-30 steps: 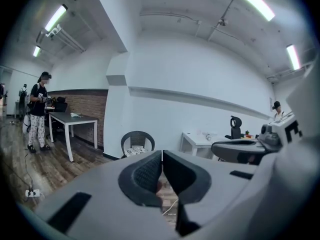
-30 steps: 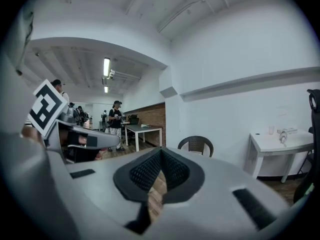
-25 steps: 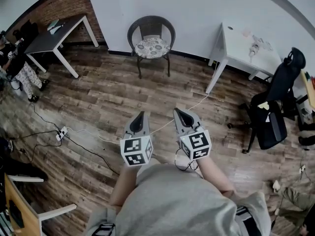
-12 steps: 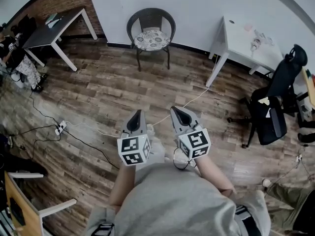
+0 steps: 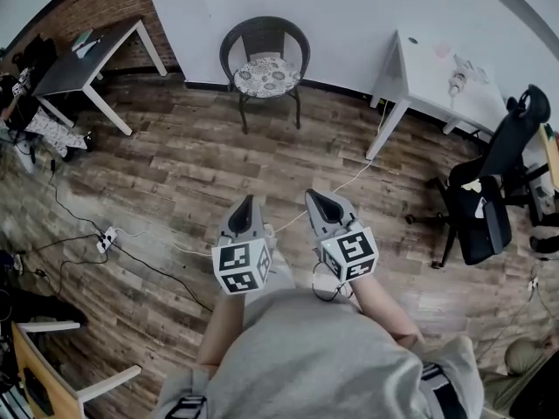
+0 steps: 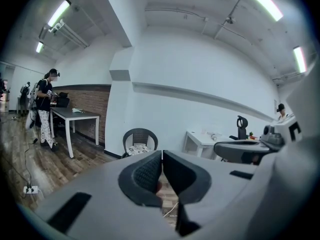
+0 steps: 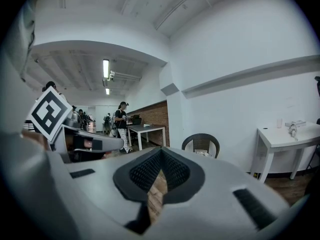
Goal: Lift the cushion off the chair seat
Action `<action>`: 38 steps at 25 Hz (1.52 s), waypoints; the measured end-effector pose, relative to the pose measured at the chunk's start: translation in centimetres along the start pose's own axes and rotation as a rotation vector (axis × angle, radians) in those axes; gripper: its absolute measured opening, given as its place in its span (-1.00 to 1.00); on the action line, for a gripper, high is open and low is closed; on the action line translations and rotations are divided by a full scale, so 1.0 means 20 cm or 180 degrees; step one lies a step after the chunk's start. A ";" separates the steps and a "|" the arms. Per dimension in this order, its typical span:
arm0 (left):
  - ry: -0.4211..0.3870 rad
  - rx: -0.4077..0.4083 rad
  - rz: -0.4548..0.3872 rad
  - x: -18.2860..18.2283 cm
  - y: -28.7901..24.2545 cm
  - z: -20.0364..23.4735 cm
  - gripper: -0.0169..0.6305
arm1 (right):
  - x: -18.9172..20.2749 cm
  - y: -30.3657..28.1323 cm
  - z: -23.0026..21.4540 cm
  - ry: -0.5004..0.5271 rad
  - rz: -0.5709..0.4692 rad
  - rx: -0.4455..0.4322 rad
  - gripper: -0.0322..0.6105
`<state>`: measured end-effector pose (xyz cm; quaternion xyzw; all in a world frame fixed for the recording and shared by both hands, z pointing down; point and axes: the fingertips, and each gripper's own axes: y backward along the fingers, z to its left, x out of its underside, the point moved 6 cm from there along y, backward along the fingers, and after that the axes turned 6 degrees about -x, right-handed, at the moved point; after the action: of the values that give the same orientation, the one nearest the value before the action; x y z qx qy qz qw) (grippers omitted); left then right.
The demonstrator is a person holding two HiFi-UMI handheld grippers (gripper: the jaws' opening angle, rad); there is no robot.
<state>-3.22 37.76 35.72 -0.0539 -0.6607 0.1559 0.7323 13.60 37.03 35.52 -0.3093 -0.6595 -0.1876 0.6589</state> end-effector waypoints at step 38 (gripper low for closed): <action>-0.0071 0.0374 0.0203 -0.64 -1.87 0.77 -0.92 | -0.38 -1.79 -0.95 0.0126 0.0197 0.0385 -0.90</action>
<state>-13.51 -3.42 36.17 -0.0301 -0.6565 0.2182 0.7214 3.94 -3.03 34.84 -0.2854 -0.6466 -0.1330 0.6948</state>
